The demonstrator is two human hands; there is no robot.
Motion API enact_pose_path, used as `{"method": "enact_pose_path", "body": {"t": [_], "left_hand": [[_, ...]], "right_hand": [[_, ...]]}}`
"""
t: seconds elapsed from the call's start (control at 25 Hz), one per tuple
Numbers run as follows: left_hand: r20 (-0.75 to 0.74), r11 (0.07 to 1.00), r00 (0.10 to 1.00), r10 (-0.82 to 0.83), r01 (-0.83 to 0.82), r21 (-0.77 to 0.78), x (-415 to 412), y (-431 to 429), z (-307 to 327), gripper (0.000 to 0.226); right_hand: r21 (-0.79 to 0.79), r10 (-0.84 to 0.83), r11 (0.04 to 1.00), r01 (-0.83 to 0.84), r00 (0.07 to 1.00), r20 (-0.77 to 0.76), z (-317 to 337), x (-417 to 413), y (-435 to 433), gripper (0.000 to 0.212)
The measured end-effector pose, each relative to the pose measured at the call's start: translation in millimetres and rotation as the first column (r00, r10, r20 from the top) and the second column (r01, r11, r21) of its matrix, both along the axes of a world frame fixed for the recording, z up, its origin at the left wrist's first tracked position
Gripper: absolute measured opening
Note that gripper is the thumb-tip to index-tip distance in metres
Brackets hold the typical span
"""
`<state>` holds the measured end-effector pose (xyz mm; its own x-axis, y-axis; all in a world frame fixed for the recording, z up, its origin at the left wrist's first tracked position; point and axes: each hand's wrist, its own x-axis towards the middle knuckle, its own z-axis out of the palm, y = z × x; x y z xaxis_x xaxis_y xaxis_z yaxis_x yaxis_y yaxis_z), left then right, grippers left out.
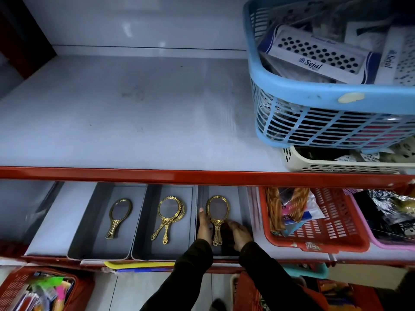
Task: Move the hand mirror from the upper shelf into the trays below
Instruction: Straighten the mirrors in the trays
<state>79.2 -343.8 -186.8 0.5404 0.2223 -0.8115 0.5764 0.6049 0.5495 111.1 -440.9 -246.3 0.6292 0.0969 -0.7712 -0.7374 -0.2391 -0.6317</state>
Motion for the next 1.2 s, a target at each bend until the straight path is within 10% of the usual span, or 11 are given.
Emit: {"method": "enact_pose_path", "body": {"t": [0.8, 1.2], "left_hand": [[0.068, 0.998, 0.996, -0.063, 0.063, 0.011, -10.7, -6.5, 34.2, 0.063], [0.097, 0.987, 0.989, -0.11, 0.096, 0.132, -3.0, 7.5, 27.5, 0.072]], "right_hand": [[-0.087, 0.182, 0.981, -0.173, 0.976, 0.117, -2.5, -1.7, -4.4, 0.038], [0.024, -0.075, 0.997, 0.072, 0.971, 0.228, 27.9, 2.7, 10.2, 0.026]]}}
